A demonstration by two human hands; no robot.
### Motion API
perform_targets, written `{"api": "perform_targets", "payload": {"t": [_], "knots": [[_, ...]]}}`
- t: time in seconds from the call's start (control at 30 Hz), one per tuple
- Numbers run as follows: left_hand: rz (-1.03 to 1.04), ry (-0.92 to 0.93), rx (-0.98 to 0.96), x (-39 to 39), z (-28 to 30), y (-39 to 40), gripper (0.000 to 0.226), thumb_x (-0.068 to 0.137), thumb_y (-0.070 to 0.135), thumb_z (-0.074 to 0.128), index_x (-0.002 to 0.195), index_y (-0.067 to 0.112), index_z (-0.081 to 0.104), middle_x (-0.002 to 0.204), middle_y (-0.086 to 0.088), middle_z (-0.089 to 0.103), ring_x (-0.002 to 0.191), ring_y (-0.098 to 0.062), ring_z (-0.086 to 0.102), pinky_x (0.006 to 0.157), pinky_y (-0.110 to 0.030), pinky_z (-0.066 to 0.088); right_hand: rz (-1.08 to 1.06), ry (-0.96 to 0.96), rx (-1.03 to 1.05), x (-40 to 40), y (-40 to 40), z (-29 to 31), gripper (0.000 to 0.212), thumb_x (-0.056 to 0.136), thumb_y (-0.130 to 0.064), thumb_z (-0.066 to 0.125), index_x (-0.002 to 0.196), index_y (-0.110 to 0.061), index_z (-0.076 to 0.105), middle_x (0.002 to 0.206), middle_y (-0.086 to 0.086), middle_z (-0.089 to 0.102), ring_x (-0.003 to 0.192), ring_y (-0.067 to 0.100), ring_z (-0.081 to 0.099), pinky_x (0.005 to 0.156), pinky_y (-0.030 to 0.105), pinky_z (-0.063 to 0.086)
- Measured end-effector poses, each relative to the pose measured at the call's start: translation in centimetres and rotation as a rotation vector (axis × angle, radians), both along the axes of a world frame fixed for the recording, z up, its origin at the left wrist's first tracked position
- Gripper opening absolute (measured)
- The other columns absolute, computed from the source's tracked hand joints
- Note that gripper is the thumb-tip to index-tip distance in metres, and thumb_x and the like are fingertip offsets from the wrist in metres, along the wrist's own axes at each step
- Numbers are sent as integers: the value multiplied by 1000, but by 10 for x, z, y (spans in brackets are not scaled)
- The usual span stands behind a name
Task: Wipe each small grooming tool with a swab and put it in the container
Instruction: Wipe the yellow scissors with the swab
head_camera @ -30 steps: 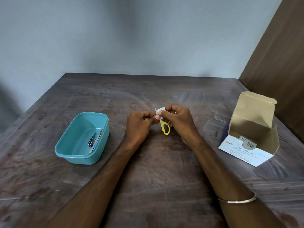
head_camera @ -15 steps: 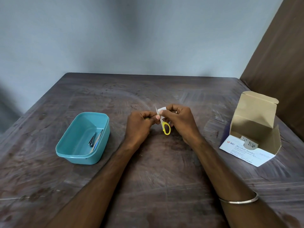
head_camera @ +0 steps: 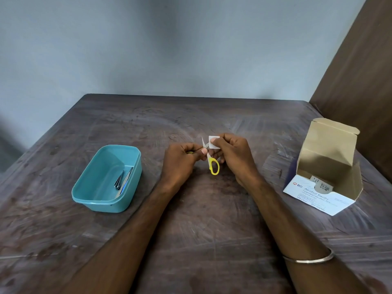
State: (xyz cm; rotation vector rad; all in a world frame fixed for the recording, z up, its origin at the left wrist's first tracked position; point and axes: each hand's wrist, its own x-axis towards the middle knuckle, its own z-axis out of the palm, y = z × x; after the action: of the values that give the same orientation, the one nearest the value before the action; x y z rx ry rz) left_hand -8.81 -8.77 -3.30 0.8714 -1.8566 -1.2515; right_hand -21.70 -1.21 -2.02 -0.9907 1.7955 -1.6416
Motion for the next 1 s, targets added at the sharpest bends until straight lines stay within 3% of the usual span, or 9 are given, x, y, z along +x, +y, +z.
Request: {"api": "perform_targets", "payload": {"t": [0.1,0.27,0.33,0.43,0.63,0.8,1.0], "knots": [[-7,65,105,0,1,1,10,85,17,74,79,9,77,71,-12,73,42,-11,42,45,-25,38,-4,-8,-9,0,0,0,24,97,-13,57,77,-9,69,69,16,71,51,13,64,45,19,44],[1,206,326,2,5,-2,13,78,6,79,88,10,73,61,4,70,40,-8,41,42,-23,38,-1,-77,-6,-2,-3,-2,14,94,-11,63,81,-9,68,70,10,74,52,15,65,45,22,45],[-2,210,343,3,5,-2,12,77,5,80,84,13,74,66,-3,72,41,-9,41,42,-23,37,9,-119,-28,-4,-2,-1,5,92,-8,66,93,-6,69,70,9,75,51,15,66,46,24,46],[13,212,363,3,6,-2,11,76,4,80,84,11,76,71,-14,73,41,-8,39,41,-22,37,5,-82,-69,-7,0,0,16,89,-7,70,105,-7,69,74,11,76,52,16,66,46,25,47],[18,203,365,3,4,-4,15,76,4,78,91,6,78,73,-16,74,41,-10,35,40,-22,35,-36,25,-158,-14,1,0,8,86,-9,75,92,-14,76,72,0,73,55,6,60,52,18,45],[-28,170,367,4,5,-1,13,79,6,77,92,7,78,74,-11,75,50,-15,55,43,-24,44,38,5,-112,-15,2,-1,4,83,-8,77,85,-12,77,83,7,75,67,7,64,56,21,46],[-111,135,406,7,8,0,13,83,6,74,96,5,77,80,-14,76,61,-21,69,48,-24,52,117,22,-53,-16,-1,-6,18,81,-5,80,95,-9,71,75,11,73,55,14,63,49,28,46]]}}
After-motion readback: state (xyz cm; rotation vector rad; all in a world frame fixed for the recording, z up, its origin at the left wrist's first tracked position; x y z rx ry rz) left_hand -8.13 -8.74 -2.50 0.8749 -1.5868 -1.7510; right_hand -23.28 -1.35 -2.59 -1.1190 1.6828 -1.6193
